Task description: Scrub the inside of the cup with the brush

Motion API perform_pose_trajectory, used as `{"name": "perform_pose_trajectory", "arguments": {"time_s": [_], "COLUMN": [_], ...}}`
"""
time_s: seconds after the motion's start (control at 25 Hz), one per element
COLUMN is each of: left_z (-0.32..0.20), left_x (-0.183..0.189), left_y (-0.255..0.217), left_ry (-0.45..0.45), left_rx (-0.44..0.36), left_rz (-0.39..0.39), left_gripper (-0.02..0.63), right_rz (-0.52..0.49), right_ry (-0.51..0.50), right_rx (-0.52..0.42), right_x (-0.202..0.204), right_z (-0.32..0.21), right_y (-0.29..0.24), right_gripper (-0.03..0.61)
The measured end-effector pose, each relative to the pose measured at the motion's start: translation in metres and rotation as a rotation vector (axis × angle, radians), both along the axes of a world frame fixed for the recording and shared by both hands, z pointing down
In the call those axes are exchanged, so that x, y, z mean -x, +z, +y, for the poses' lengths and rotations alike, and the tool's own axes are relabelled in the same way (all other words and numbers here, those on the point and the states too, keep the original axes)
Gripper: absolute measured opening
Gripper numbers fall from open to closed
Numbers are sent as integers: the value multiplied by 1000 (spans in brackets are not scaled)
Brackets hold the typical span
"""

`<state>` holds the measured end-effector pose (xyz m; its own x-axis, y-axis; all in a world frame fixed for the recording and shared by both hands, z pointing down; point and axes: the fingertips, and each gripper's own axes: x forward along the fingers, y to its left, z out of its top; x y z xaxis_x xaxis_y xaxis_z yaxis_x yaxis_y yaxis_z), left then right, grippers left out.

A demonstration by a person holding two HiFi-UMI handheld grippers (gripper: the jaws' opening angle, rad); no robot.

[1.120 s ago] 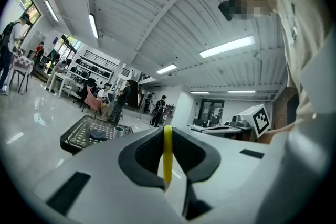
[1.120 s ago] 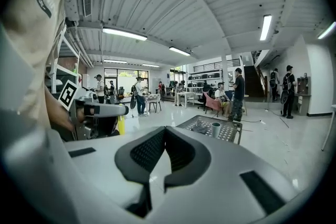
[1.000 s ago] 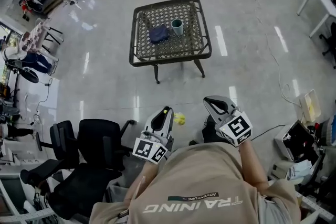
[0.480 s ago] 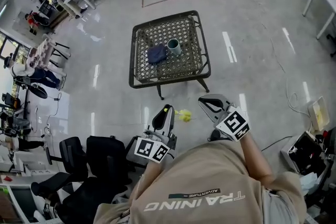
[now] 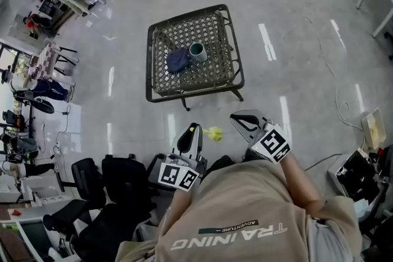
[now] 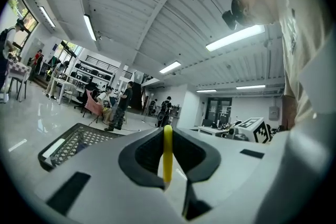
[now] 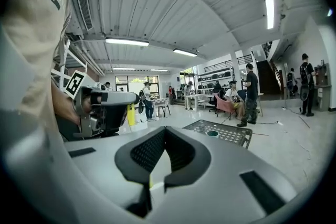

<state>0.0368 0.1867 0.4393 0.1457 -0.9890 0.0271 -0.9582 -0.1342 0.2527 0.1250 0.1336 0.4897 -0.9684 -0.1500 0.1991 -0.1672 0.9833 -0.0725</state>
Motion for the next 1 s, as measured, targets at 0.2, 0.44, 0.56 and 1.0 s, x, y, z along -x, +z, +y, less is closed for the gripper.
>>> {"name": "perform_pose_trajectory", "arguments": {"time_s": [0.2,0.44,0.56,1.0], "left_z": [-3,-16,-30,-117], "left_x": [18,44,64,132], "left_y": [4,8,9,-13], "left_ry": [-40,-55,-55,75], "left_rx": [10,11,5,-68], "left_rz": [16,25,42,26], "left_gripper": [52,52,52,52], "right_rz": [-5,13,32,42], "right_ry": [-33,-49,-44,65], "right_rx": [104,135,122,8], "right_x": [16,34,49,129], "right_z": [-8,-16,-29,-115], "right_y": [5,14,11,-22], "right_gripper": [14,14,14,14]}}
